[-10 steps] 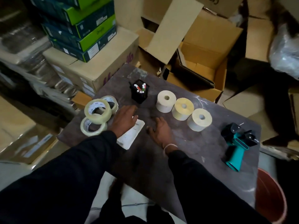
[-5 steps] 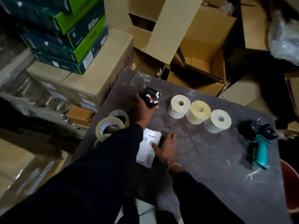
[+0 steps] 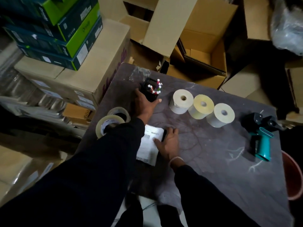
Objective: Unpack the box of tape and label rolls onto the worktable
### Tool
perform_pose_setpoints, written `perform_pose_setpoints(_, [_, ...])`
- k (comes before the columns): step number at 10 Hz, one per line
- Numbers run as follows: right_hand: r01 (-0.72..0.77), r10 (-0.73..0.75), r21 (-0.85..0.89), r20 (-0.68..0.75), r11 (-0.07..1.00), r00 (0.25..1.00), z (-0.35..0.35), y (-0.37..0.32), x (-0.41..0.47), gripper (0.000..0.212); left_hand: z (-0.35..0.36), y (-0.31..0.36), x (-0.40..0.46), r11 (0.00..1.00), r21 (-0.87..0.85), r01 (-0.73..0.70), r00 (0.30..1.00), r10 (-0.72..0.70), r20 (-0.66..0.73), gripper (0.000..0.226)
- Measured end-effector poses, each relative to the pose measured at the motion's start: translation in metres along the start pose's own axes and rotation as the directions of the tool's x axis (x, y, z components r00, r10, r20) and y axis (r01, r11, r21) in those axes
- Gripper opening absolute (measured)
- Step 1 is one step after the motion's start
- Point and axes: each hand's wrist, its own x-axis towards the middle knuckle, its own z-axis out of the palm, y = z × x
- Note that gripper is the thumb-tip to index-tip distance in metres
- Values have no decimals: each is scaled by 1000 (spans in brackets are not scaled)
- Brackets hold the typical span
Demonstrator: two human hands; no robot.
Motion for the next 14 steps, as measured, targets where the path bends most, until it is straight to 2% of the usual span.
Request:
perform_pose_setpoints(1, [-117,117,29,-16,993,993,-3,-3,-9,52,-16,-16,-33,969,213,-122,988,97,120,95])
perform_pose_setpoints(2, [-248,254,124,-37,961,967,0,-8,-18,43,-32,-32,-69,813,493,-309,940,183,288,66])
perform_pose_setpoints(3, [-290,310,239,-49,926,949,0,-14,-23,37,-39,-38,-93,681,624,-384,908,158,387,60])
perform_pose_setpoints(4, [-325,359,318,-54,891,932,-1,-22,-22,32,-41,-43,-103,676,654,-340,911,65,406,67])
perform_pose_setpoints(5, [-437,483,423,-3,794,875,0,-28,-16,29,-40,-51,-100,669,660,-341,917,81,391,44])
perform_pose_setpoints(6, [-488,525,503,77,714,847,8,-23,-9,23,-37,-57,-95,700,630,-338,920,104,378,34])
perform_pose_setpoints(7, [-500,547,549,91,670,833,6,-23,2,27,-31,-57,-82,757,562,-335,922,141,360,29])
perform_pose_setpoints(8, [-502,554,546,81,671,829,-4,-26,26,27,-23,-50,-62,779,513,-361,914,188,359,24])
perform_pose_setpoints(10, [-485,550,481,7,730,835,-11,-26,65,24,-11,-44,-40,829,456,-323,922,168,348,35])
perform_pose_setpoints(11, [-457,515,423,-25,782,857,-14,-28,63,26,-10,-47,-40,813,471,-341,916,174,362,29])
perform_pose_setpoints(12, [-391,440,359,-60,847,896,-17,-29,53,15,-14,-47,-46,769,526,-364,894,130,429,26])
perform_pose_setpoints(13, [-331,382,356,-82,874,921,-25,-27,38,29,-20,-45,-54,737,530,-420,865,148,480,34])
perform_pose_setpoints(14, [-278,320,289,-109,916,941,-43,-21,17,35,-31,-37,-72,691,483,-538,799,235,553,37])
